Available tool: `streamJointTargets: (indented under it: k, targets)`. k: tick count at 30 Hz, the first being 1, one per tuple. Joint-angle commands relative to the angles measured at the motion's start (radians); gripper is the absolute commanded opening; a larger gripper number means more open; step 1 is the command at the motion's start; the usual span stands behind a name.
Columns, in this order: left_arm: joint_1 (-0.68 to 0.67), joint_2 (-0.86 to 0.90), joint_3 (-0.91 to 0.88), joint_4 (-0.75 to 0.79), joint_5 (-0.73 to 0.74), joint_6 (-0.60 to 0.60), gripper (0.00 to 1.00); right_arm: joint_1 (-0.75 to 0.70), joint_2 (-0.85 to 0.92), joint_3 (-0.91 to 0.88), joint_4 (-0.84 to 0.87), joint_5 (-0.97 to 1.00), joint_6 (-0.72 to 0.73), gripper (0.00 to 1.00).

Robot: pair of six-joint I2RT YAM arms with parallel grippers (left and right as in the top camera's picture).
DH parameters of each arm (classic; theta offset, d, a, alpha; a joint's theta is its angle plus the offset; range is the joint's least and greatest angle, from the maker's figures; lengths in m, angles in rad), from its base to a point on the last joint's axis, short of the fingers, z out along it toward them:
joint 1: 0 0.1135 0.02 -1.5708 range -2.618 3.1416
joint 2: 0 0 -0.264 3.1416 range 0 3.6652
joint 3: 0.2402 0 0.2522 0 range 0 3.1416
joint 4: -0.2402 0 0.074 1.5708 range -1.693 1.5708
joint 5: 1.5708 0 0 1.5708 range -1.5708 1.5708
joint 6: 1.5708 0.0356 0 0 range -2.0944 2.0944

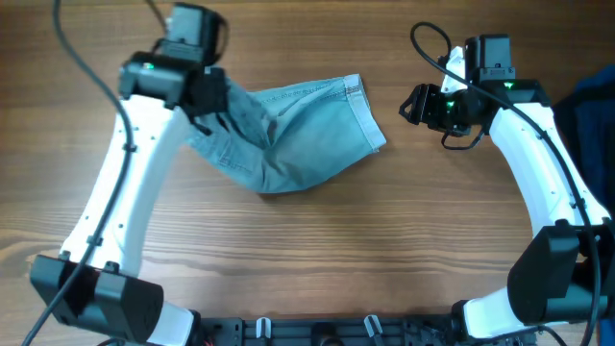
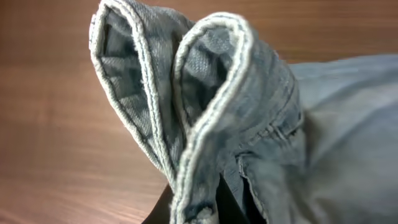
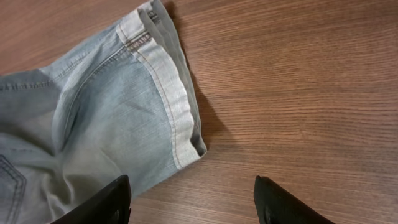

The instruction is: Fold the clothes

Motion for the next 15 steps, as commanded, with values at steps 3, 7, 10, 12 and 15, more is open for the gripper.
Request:
streamJointTargets:
  k: [3,7,10,12,15]
  targets:
    - [-0.132,0.04,0.029,0.018,-0.132,-0.033,0.04,0.004,0.0,0.011,-0.013,0.009,0.005,0.64]
    - [-0.068,0.035,0.029,-0.039,-0.201,-0.192,0.04,0.004,0.0,0.011,-0.013,0.005,-0.007,0.63]
    - [0.069,0.04,0.02,-0.137,-0.161,-0.32,0.04,0.008,0.0,0.011,0.003,-0.125,-0.095,0.43]
    - [0.161,0.045,0.006,-0.194,-0.158,-0.391,0.04,0.024,0.0,0.01,0.031,-0.323,-0.256,0.25]
    - [0.269,0.047,-0.018,-0.234,-0.116,-0.42,0.04,0.064,0.009,0.01,0.064,-0.357,-0.228,0.06]
